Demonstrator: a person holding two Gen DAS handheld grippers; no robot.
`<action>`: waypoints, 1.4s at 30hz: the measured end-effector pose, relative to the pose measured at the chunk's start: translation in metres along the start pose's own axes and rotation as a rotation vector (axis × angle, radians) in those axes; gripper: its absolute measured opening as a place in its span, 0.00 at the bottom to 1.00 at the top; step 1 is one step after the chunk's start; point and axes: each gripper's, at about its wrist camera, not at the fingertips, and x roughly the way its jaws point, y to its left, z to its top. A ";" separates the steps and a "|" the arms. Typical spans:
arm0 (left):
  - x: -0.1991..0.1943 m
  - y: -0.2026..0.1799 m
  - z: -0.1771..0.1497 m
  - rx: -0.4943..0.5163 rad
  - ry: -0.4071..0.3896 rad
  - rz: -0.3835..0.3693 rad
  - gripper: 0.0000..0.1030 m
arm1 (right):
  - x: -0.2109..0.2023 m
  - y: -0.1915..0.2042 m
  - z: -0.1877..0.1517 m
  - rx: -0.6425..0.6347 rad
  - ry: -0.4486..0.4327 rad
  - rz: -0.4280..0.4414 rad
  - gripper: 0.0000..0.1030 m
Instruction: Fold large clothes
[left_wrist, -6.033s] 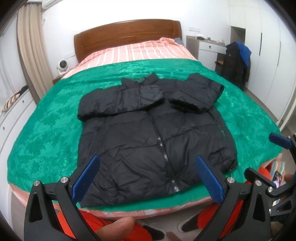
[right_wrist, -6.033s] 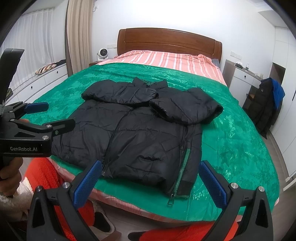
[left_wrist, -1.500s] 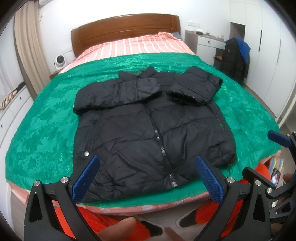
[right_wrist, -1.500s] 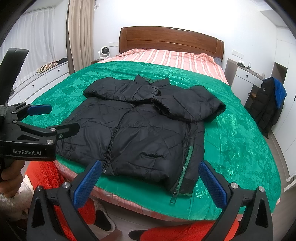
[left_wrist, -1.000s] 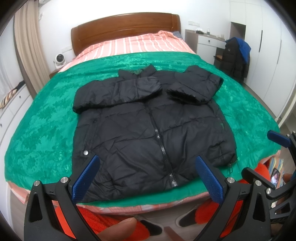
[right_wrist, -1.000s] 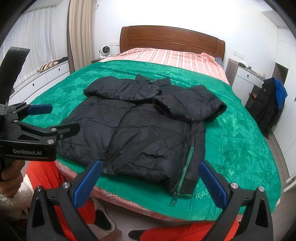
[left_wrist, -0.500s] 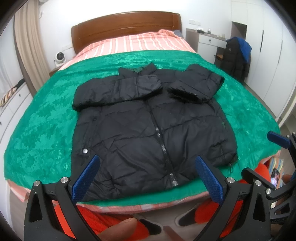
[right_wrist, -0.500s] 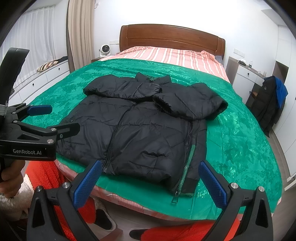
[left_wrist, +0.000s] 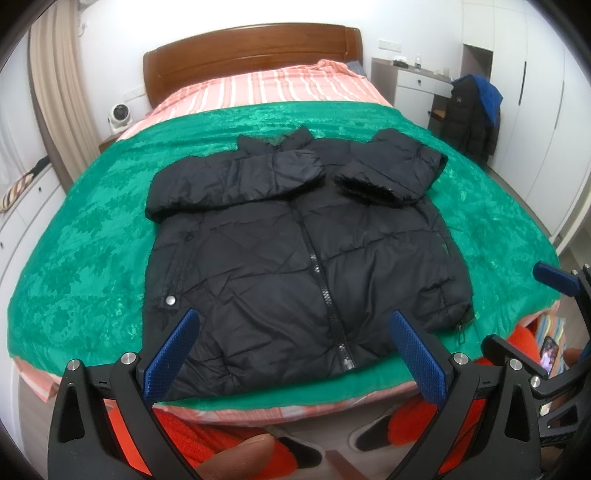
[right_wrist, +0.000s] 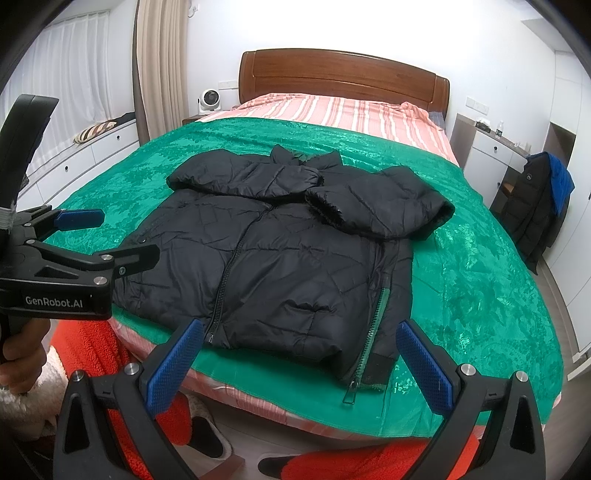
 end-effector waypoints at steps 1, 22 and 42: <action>0.000 0.000 0.000 -0.002 -0.001 -0.001 1.00 | -0.001 0.000 0.000 -0.001 -0.003 -0.001 1.00; -0.009 0.019 -0.008 -0.057 -0.022 -0.015 1.00 | -0.009 0.021 0.004 -0.055 -0.012 0.000 1.00; -0.006 0.018 -0.006 -0.051 -0.014 0.000 1.00 | -0.007 0.007 0.005 -0.032 -0.022 0.019 1.00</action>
